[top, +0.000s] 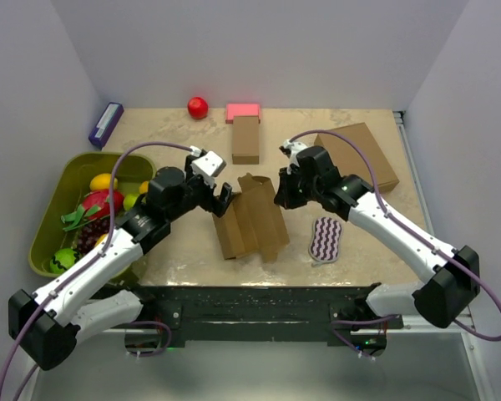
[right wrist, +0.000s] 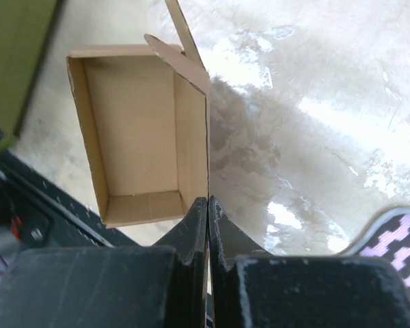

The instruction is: Fold the paper box

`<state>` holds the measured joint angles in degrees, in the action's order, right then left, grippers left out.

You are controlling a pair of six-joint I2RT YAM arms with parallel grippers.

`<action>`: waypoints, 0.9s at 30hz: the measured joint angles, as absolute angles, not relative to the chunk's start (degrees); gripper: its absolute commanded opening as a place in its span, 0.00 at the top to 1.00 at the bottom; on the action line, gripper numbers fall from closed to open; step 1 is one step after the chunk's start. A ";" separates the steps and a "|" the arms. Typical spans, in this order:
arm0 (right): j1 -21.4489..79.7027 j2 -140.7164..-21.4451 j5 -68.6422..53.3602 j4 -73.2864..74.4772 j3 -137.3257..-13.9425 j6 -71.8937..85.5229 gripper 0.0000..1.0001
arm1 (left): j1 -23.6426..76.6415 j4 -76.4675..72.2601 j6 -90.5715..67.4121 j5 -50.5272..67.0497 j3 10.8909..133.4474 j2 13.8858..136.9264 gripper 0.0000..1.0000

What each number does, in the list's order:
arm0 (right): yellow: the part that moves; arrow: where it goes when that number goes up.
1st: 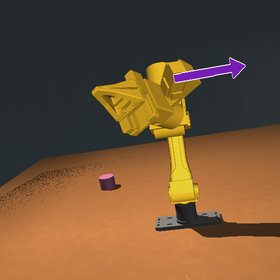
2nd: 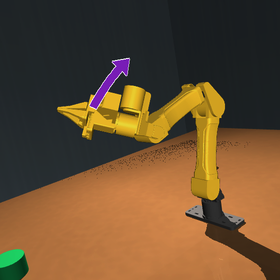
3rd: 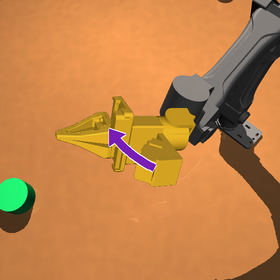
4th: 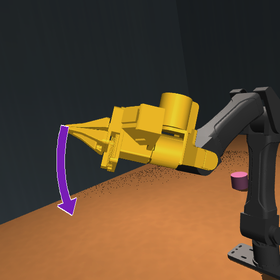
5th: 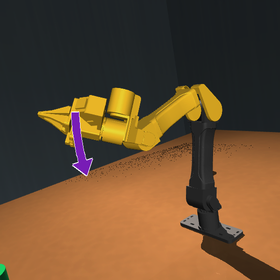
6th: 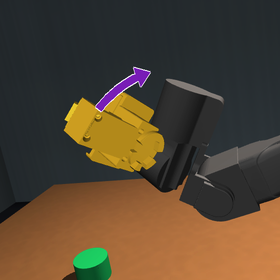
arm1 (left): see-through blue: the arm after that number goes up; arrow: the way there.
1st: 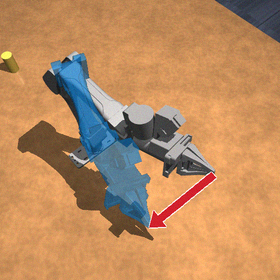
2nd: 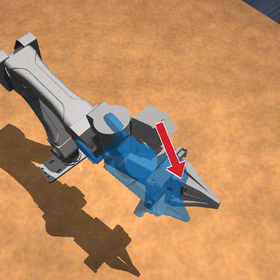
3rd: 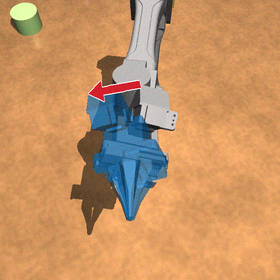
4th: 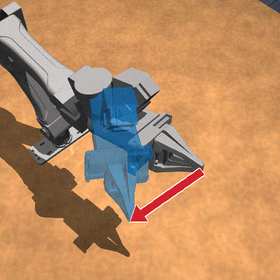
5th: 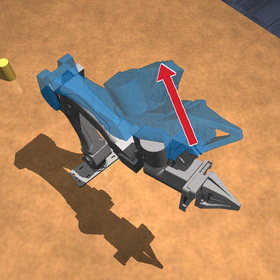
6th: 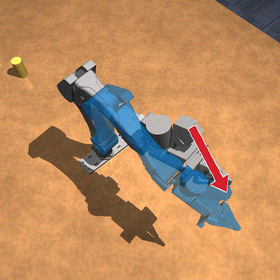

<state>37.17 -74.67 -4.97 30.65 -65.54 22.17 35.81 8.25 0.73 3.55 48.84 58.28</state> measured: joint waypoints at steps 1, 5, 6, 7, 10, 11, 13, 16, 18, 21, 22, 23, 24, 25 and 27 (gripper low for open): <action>37.17 -75.64 -5.91 31.90 -67.00 19.86 1.00 | 35.24 7.57 1.17 5.78 48.84 57.71 0.11; 37.17 -77.71 -10.17 34.79 -71.61 12.10 1.00 | 32.99 6.98 2.42 13.54 48.84 57.80 0.08; 37.17 -77.73 -11.81 35.48 -72.36 9.85 1.00 | 32.10 7.01 2.68 15.68 48.84 58.02 0.08; 37.17 -77.71 -13.10 36.05 -72.86 8.14 1.00 | 31.20 7.03 2.81 17.98 48.84 58.15 0.08; 37.19 -77.71 -16.12 37.54 -73.82 3.64 1.00 | 28.69 7.33 3.16 23.11 48.84 58.30 0.07; 37.21 -77.71 -16.93 38.17 -74.04 2.33 1.00 | 27.94 7.46 3.31 24.23 48.84 58.30 0.07; 37.21 -77.71 -18.70 39.29 -74.37 0.08 1.00 | 26.98 7.60 3.73 25.43 48.84 58.33 0.07; 37.21 -77.56 -20.88 40.32 -74.50 -2.42 1.00 | 26.39 7.97 4.03 26.15 48.84 58.39 0.07; 37.21 -77.34 -22.20 40.84 -74.56 -3.77 1.00 | 26.24 8.34 4.16 27.03 48.84 58.81 0.07; 37.21 -76.69 -23.57 41.52 -74.56 -5.02 1.00 | 26.20 8.88 4.38 28.99 48.84 59.94 0.08; 37.21 -76.40 -23.83 41.65 -74.56 -5.39 1.00 | 26.20 9.08 4.56 29.65 48.84 60.42 0.08; 37.21 -76.16 -24.08 41.74 -74.59 -5.69 1.00 | 26.20 9.43 4.80 30.15 48.84 61.04 0.08; 37.21 -75.92 -24.38 41.89 -74.61 -6.07 1.00 | 26.20 10.02 5.19 30.55 48.84 61.71 0.08; 37.21 -75.77 -24.67 42.00 -74.63 -6.22 1.00 | 26.17 10.50 5.30 30.70 48.84 62.13 0.08; 37.21 -75.59 -25.19 42.11 -74.70 -6.55 1.00 | 26.17 11.51 5.54 30.74 48.84 62.89 0.12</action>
<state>37.21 -75.59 -25.19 42.11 -74.70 -6.55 26.17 11.51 5.54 30.74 48.84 62.89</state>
